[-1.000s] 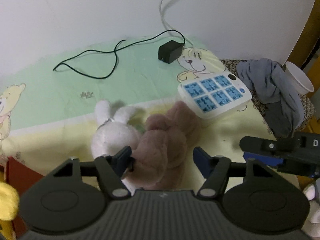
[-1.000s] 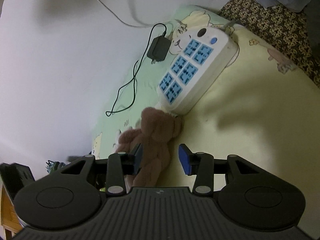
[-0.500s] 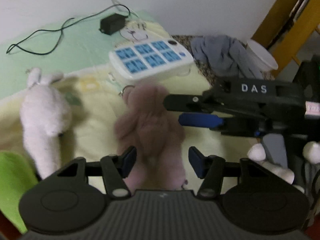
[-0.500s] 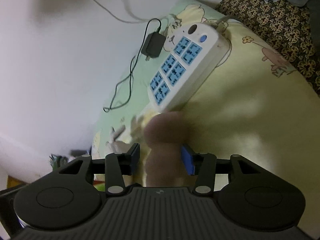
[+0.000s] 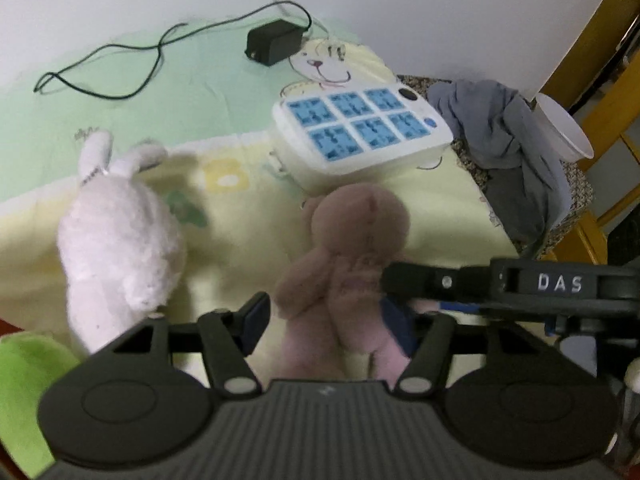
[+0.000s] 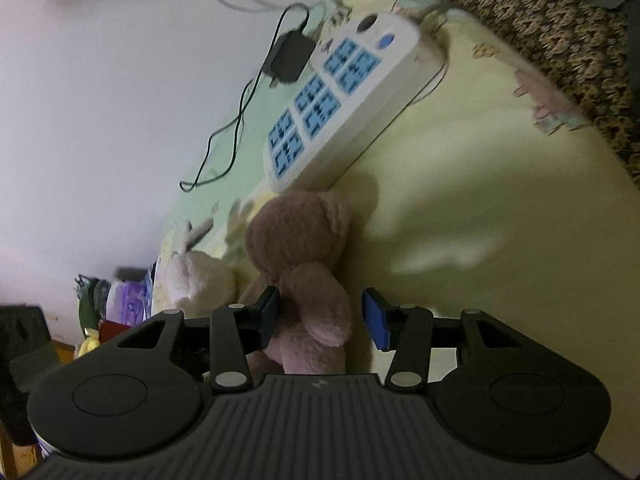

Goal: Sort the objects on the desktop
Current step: 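Grasp the brown-pink teddy bear with both grippers and lift it, then carry the teddy bear over to the red box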

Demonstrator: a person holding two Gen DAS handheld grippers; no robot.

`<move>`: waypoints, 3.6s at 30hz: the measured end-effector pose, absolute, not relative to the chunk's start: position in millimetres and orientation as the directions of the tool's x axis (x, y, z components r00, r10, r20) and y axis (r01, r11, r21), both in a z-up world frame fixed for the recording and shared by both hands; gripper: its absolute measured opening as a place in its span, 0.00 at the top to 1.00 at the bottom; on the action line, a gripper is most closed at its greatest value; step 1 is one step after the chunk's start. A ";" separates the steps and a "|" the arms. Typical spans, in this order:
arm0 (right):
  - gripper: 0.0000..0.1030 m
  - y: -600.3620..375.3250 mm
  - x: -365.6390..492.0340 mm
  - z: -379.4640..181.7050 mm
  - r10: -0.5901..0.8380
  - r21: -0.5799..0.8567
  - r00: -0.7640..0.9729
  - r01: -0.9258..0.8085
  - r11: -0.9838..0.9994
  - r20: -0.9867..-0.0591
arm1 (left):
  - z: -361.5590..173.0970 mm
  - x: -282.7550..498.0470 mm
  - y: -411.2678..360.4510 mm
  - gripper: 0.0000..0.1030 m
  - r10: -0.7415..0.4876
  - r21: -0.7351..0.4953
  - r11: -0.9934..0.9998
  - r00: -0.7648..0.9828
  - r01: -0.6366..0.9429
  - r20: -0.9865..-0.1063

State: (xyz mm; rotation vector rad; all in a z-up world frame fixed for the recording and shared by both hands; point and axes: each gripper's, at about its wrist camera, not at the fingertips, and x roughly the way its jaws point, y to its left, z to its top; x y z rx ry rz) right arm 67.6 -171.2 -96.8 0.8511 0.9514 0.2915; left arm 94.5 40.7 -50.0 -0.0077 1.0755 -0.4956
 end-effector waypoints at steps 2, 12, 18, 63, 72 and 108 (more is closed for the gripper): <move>0.52 -169.8 72.3 -98.6 0.570 0.756 0.581 0.127 0.642 -0.581 | -51.7 96.2 40.9 0.32 -0.406 -0.263 0.887 0.370 0.379 -0.836; 0.59 -165.5 87.9 -109.0 0.625 0.801 0.569 0.105 0.589 -0.534 | -59.0 100.9 49.7 0.33 -0.465 -0.358 0.871 0.329 0.335 -0.822; 0.63 -173.2 79.2 -112.6 0.669 0.839 0.551 0.112 0.533 -0.499 | -56.7 89.8 52.4 0.31 -0.493 -0.382 0.854 0.312 0.353 -0.812; 0.68 11.6 -33.5 47.5 0.826 0.846 0.509 -0.307 0.436 -0.241 | 107.2 -98.5 277.6 0.30 -0.495 -0.280 0.868 0.688 0.410 -0.530; 0.68 125.5 11.8 59.6 0.878 0.843 0.438 -0.384 0.378 -0.194 | 118.7 -83.9 379.7 0.30 -0.372 -0.217 0.928 0.778 0.303 -0.506; 0.77 298.4 89.3 -3.8 0.744 0.632 0.235 -0.406 0.660 -0.626 | 32.6 -37.0 452.0 0.28 -0.214 -0.136 0.976 0.665 0.168 -0.715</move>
